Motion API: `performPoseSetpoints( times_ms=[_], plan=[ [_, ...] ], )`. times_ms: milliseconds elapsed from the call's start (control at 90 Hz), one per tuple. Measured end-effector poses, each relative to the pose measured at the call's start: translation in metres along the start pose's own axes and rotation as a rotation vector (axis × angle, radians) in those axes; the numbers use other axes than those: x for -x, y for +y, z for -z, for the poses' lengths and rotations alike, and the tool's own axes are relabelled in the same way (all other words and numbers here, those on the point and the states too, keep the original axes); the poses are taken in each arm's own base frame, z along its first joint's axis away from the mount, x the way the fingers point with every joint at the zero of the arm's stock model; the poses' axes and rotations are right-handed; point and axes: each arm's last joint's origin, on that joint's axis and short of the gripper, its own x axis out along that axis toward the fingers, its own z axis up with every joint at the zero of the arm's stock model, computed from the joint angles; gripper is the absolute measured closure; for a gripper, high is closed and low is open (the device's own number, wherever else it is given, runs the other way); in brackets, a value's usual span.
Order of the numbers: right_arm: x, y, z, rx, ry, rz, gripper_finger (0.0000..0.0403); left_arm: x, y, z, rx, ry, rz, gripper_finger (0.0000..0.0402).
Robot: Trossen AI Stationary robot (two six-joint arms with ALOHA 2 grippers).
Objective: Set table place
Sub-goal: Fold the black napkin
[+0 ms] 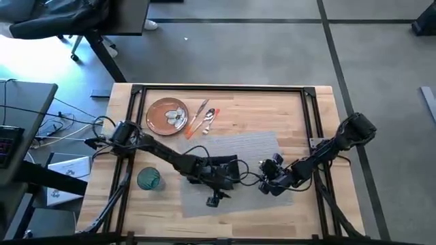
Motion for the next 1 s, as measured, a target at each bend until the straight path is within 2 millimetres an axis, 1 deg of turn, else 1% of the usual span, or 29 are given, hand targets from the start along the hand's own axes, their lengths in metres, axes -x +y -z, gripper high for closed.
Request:
performPoseSetpoints(
  times_ms=[89, 244, 422, 611, 778, 1000],
  plan=[
    [-0.001, -0.002, 0.002, 0.002, -0.012, -0.009, 0.021, -0.009, 0.01, 0.006, 0.037, -0.002, -0.077, 0.0241],
    [-0.001, -0.001, 0.005, 0.023, -0.013, -0.018, 0.021, -0.012, 0.03, 0.008, 0.11, -0.012, -0.197, 0.0241],
    [0.001, 0.001, 0.008, 0.077, -0.011, -0.033, 0.021, -0.01, 0.045, 0.004, 0.163, -0.066, -0.278, 0.0241],
    [0.003, 0.003, 0.01, 0.088, -0.008, -0.047, 0.021, -0.007, 0.059, 0.004, 0.182, -0.065, -0.366, 0.0241],
    [0.003, 0.003, 0.011, 0.114, -0.006, -0.051, 0.021, -0.005, 0.072, 0.004, 0.202, -0.069, -0.408, 0.0241],
    [0.003, 0.003, 0.011, 0.117, -0.006, -0.051, 0.021, 0.0, 0.09, 0.005, 0.247, -0.09, -0.61, 0.0241]
  ],
)
